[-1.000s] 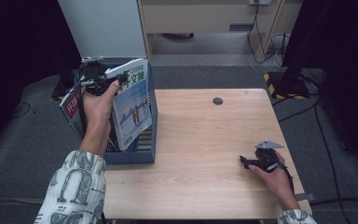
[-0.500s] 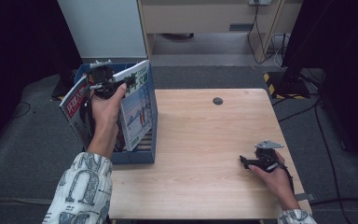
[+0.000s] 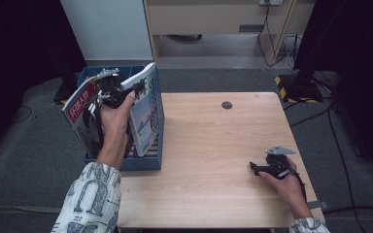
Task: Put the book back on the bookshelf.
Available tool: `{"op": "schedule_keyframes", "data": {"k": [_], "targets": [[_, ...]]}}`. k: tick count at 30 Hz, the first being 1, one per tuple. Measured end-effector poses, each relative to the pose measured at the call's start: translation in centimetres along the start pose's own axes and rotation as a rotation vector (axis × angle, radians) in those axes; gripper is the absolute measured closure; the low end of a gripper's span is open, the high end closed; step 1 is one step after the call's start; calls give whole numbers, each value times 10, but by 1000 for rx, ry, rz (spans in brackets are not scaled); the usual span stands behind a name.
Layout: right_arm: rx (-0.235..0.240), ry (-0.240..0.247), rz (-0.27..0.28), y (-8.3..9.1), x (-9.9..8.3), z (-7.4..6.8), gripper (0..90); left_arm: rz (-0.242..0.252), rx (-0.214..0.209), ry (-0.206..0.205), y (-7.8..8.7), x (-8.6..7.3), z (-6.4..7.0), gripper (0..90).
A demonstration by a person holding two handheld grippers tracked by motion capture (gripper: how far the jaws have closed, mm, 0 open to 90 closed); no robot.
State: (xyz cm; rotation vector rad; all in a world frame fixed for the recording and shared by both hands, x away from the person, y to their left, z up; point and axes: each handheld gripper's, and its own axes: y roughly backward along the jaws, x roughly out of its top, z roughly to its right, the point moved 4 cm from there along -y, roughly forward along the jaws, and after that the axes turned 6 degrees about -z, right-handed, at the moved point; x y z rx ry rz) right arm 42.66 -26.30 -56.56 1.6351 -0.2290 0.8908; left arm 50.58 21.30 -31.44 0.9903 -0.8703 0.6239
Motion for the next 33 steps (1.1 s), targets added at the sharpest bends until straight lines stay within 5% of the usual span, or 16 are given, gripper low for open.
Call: {"op": "schedule_keyframes", "data": {"k": [26,33], "targets": [[0,-2,-6,0,0,-1,134,14,9,8,-8,-32,-4,724],[0,-2,-6,0,0,-1,134,-35,43,-3,0,-36,-4,719]]}}
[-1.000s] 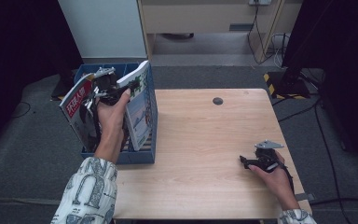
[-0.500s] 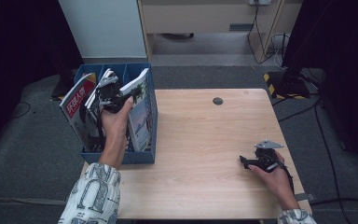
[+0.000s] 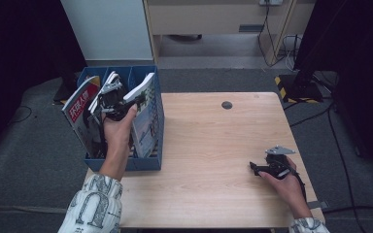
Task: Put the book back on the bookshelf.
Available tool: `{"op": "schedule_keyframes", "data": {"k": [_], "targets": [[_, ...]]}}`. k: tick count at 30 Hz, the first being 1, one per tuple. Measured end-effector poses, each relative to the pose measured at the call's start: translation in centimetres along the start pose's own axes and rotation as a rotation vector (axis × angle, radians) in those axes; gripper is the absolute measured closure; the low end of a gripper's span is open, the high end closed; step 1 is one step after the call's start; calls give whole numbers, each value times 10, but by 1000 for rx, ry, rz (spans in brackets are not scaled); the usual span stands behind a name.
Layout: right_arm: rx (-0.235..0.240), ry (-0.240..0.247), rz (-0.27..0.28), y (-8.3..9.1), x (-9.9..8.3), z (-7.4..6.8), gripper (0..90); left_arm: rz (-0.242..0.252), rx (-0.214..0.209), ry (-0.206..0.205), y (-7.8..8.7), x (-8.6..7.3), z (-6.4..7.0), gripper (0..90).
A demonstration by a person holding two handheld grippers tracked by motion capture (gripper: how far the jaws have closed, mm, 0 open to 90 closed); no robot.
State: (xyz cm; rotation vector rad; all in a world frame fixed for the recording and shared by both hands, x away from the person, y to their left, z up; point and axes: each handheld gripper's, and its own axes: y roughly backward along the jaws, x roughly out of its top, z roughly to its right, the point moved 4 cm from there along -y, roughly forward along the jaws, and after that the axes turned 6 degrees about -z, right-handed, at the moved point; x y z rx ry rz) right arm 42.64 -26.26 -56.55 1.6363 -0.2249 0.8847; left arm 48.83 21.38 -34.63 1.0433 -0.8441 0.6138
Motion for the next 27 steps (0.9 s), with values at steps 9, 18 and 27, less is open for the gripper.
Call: {"op": "schedule_keyframes", "data": {"k": [9,18,27], "targets": [[-2,0,0,0,0,0,134,-36,11,8,14,-11,-10,715],[-3,1,2,0,0,0,134,-41,8,11,20,-18,-18,715],[-4,2,2,0,0,0,134,-71,18,12,28,-21,-26,714]]}}
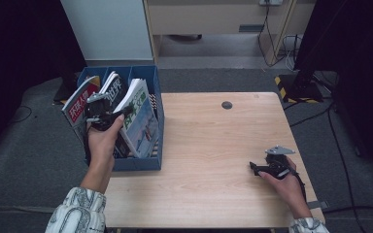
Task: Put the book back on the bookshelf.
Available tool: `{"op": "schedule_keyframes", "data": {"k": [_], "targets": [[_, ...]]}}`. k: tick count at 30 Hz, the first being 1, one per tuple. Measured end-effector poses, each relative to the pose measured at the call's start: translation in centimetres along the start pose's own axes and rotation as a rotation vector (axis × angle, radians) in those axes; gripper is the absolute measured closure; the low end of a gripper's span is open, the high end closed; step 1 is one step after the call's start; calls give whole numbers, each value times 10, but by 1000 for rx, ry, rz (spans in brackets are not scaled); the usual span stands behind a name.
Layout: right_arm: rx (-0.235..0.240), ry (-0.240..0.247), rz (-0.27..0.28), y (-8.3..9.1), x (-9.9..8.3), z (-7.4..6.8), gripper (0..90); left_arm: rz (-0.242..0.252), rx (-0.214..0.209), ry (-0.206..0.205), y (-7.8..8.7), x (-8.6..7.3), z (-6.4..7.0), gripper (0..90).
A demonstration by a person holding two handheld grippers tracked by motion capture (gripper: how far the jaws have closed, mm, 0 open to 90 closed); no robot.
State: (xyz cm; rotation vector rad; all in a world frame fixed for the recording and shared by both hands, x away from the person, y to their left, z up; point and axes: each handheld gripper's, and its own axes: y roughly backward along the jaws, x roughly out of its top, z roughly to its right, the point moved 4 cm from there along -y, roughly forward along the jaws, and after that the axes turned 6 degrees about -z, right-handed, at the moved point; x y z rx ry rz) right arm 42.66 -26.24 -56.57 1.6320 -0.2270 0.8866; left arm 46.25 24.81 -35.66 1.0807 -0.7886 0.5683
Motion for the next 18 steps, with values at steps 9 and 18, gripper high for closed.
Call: {"op": "schedule_keyframes", "data": {"k": [9,18], "targets": [[0,-1,0,0,0,0,134,-62,-3,-20,3,5,1,689],[6,5,0,0,0,-1,133,-92,-2,-29,0,10,2,642]]}}
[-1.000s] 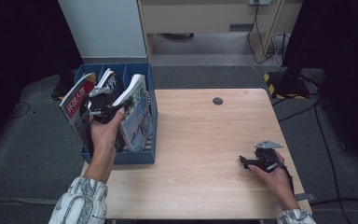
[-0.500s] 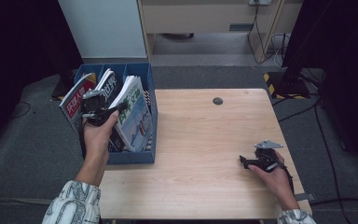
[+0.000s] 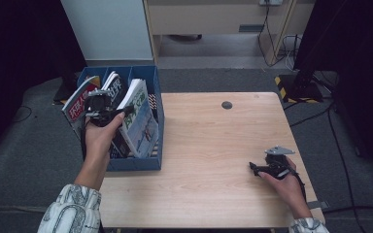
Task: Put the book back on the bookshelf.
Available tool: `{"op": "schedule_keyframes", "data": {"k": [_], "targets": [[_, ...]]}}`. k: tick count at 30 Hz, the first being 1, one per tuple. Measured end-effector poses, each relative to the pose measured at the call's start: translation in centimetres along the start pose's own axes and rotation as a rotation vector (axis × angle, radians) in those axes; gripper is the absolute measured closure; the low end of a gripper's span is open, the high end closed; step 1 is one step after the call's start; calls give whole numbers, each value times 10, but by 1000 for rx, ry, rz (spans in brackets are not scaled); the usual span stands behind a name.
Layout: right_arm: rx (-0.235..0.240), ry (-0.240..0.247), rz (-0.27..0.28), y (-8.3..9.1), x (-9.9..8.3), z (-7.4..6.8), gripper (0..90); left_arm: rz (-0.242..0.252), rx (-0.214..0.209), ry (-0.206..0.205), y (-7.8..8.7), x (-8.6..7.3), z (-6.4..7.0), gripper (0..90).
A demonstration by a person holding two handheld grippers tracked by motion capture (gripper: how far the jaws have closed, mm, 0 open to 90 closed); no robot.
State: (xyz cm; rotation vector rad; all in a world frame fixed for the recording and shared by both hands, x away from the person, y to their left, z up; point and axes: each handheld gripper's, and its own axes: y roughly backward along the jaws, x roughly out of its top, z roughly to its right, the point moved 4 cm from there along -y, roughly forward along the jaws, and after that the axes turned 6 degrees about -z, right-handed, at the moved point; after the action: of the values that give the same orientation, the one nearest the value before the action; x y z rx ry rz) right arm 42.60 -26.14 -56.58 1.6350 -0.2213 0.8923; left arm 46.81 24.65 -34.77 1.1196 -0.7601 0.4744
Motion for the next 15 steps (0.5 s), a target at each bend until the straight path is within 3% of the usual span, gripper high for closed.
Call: {"op": "schedule_keyframes", "data": {"k": [15], "targets": [[4,2,2,0,0,-1,131,-32,-2,25,-7,12,3,556]]}}
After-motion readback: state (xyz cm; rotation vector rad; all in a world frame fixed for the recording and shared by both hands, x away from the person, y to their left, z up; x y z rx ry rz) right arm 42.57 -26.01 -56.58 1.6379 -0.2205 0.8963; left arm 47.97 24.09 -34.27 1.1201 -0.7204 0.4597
